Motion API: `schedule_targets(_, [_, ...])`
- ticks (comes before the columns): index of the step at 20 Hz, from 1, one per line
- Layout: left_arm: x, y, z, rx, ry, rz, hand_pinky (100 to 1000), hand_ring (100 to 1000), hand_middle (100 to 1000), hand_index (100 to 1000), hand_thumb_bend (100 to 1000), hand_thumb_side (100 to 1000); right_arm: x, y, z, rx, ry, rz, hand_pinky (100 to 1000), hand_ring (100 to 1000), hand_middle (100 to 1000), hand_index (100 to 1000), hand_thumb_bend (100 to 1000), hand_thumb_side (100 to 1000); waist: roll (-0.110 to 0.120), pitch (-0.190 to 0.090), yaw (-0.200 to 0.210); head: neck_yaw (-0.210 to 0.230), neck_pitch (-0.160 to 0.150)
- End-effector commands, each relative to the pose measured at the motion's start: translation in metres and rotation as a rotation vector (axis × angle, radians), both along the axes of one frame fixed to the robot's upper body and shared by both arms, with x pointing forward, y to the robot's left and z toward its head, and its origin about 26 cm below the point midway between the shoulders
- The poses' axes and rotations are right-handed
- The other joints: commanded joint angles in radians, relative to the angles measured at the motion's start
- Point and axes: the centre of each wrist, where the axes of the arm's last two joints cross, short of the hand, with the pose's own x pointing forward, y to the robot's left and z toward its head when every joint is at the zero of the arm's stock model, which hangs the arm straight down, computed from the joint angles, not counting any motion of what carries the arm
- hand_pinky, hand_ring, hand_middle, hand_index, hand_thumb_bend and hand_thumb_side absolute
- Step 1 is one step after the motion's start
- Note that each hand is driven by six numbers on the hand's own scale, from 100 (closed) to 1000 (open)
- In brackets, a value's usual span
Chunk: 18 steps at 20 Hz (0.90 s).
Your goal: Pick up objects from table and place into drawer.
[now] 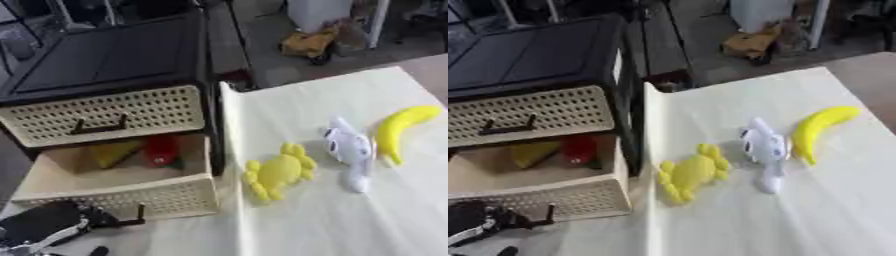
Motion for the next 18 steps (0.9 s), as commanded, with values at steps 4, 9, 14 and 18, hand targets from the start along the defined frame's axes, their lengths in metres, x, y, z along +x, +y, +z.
schedule_targets(4, [-0.008,-0.006,0.006,0.038,-0.002,-0.033,100,100,100,820,100,318,-0.005,-0.002,0.008,-0.007,-0.028,-0.013,748,870,777,915,100,1000,-0.011,-0.030,0.000,0.005,0.002])
schedule_targets(9, [-0.011,-0.006,0.002,0.041,0.009,-0.032,100,100,100,820,100,321,-0.005,-0.002,0.007,-0.004,-0.025,-0.015,748,870,777,915,100,1000,-0.013,-0.033,0.002,0.004,0.001])
schedule_targets(14, [-0.013,-0.005,-0.003,0.050,0.026,-0.016,100,100,100,819,100,323,-0.005,-0.003,0.006,-0.002,-0.026,-0.016,748,870,777,915,100,1000,-0.017,-0.033,0.002,0.002,0.000])
schedule_targets(18, [-0.014,-0.004,-0.008,0.050,0.028,-0.010,100,100,100,816,100,326,-0.005,-0.003,0.006,-0.003,-0.024,-0.017,748,871,777,915,100,1000,-0.019,-0.031,0.004,0.000,0.000])
